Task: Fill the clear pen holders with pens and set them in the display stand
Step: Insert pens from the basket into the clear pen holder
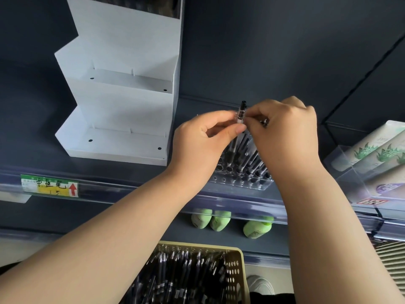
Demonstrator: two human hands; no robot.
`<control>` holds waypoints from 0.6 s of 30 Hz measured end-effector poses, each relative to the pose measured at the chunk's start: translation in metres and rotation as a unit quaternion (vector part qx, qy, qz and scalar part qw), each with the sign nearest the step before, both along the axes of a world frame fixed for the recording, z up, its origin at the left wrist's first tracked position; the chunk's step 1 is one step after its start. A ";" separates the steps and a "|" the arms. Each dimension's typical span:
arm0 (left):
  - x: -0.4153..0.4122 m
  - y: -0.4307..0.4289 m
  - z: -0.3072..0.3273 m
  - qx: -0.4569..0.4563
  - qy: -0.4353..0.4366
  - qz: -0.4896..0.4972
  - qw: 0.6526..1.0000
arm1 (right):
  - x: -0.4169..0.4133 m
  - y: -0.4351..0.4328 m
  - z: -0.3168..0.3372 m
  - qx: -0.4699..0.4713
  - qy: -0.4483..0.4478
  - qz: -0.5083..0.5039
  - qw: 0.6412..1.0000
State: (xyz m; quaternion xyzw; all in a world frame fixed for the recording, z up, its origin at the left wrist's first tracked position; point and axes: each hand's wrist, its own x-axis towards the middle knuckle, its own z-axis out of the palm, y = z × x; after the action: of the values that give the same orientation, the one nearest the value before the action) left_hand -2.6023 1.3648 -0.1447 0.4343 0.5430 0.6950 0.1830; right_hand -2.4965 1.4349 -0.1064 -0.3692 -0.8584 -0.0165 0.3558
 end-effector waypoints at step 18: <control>0.004 0.008 -0.023 -0.099 0.139 0.000 0.985 | 0.007 0.003 -0.001 -0.032 0.053 0.015 0.998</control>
State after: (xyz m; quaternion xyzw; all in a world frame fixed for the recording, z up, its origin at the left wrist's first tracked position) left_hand -2.5982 1.3733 -0.1677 0.5061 0.6297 0.5705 0.1479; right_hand -2.4896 1.4381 -0.1070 -0.3678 -0.8438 0.0359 0.3892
